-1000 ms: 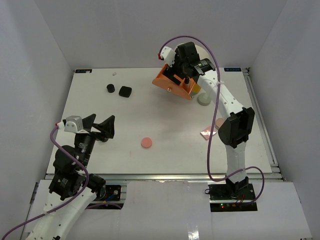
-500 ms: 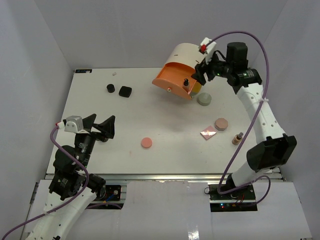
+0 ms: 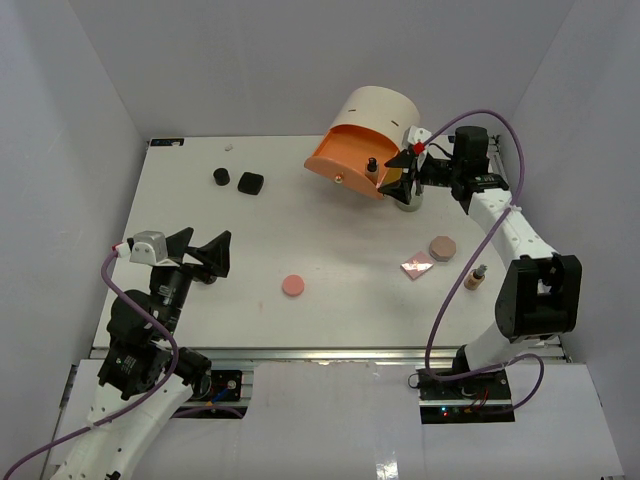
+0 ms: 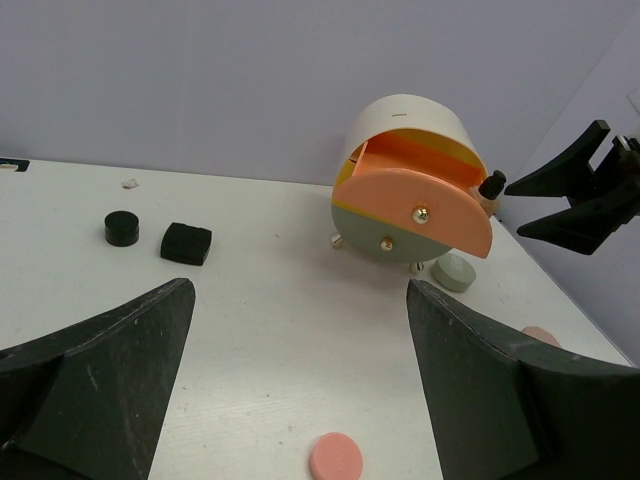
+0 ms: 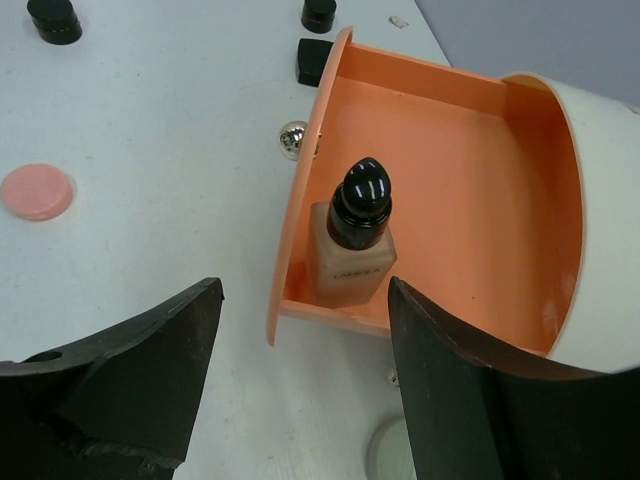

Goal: Organize the makeup

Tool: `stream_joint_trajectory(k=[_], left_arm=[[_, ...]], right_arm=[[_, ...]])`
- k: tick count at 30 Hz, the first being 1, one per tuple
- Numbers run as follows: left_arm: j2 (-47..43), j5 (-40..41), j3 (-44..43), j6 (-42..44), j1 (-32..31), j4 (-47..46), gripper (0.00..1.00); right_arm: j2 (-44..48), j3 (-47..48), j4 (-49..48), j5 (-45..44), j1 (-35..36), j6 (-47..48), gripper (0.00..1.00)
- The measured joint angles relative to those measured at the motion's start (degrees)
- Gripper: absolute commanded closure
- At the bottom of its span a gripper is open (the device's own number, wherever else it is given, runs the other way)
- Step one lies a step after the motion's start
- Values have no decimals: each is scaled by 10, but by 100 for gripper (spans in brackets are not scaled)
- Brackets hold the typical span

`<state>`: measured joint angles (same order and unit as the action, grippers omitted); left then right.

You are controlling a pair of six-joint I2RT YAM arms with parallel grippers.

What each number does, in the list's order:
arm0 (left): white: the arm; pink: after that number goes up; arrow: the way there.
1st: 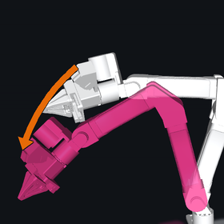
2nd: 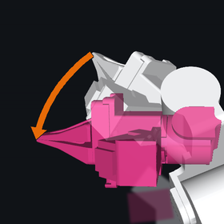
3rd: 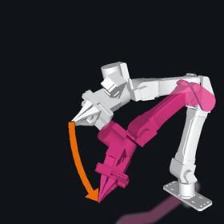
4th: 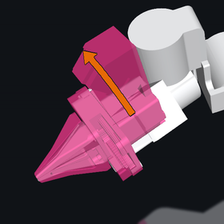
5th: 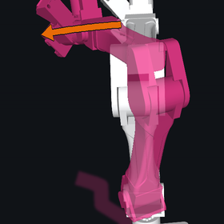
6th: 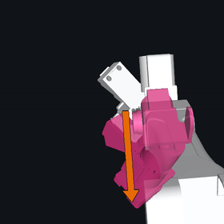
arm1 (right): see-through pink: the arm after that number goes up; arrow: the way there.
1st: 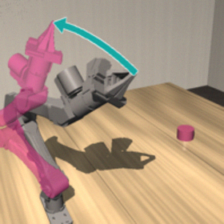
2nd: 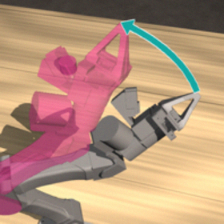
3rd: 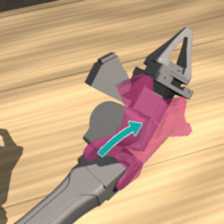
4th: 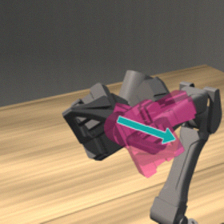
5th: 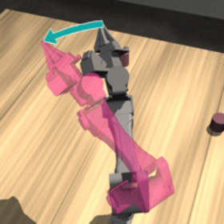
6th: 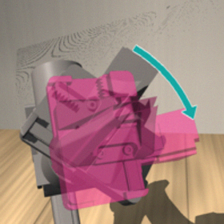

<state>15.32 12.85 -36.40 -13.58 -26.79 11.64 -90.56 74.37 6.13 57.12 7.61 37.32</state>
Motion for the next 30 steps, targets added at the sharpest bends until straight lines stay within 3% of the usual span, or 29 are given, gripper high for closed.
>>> stream_joint_trajectory(k=[18,30], left_arm=[[4,0,0,0,0,0,2],[4,0,0,0,0,0,2]], right_arm=[[-94,62,-76,26,-5,-15,40],[-124,93,-69,53,-5,-24,38]])
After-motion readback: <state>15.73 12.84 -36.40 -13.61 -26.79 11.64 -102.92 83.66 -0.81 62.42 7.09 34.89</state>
